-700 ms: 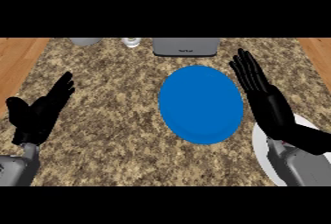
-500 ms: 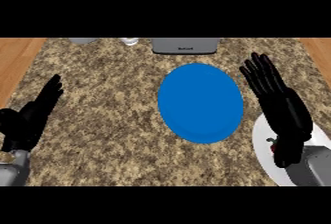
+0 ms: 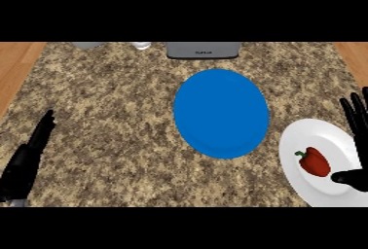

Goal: Pick the bell pepper from the plate and place it in the plate

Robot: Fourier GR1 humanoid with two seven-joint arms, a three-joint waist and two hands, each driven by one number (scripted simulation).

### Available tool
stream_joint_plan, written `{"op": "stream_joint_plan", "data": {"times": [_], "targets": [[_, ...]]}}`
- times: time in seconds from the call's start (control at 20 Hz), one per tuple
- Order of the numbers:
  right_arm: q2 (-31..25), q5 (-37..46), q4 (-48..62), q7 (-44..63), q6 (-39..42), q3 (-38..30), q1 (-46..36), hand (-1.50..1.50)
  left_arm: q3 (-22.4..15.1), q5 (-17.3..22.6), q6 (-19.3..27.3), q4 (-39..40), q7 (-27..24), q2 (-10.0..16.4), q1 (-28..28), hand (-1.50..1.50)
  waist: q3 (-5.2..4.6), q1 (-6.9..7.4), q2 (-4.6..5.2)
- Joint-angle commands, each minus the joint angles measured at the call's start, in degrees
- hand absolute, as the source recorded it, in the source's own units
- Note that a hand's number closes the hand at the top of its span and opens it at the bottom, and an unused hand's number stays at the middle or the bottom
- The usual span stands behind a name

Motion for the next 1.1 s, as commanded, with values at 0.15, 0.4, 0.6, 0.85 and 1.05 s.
{"op": "stream_joint_plan", "data": {"times": [0.15, 0.4, 0.6, 0.85, 1.05], "targets": [[-4.44, -6.45, 0.72, -4.84, 15.76, -10.52, 10.53, -1.5, 2.55, -1.19, -1.87, 3.83, -2.91, -0.99, -1.62, 0.0, -0.08, -0.04, 0.11], [-14.21, 3.78, 6.16, -4.68, 24.07, -10.18, 9.78, -1.5, -0.34, -3.35, -0.1, 2.75, -2.28, -3.1, -0.12, 0.0, -0.01, 0.51, 0.29], [-20.5, 15.25, 6.96, -6.74, 25.12, -10.58, 10.13, -1.5, 0.71, -2.63, -1.29, 2.89, -3.01, -2.24, 0.18, 0.0, -0.01, 0.85, 0.34], [-21.84, 22.37, 6.18, -1.36, 21.48, -7.04, 5.07, -1.5, 3.0, -1.97, -3.12, 2.25, -4.19, -0.87, 0.21, 0.0, -0.07, 1.48, 0.27], [-21.11, 28.8, 7.7, 1.26, 21.33, -3.41, 1.9, -1.5, 1.76, -4.12, -2.31, 2.29, -3.75, -2.72, 1.2, 0.0, -0.06, 1.35, 0.25]]}}
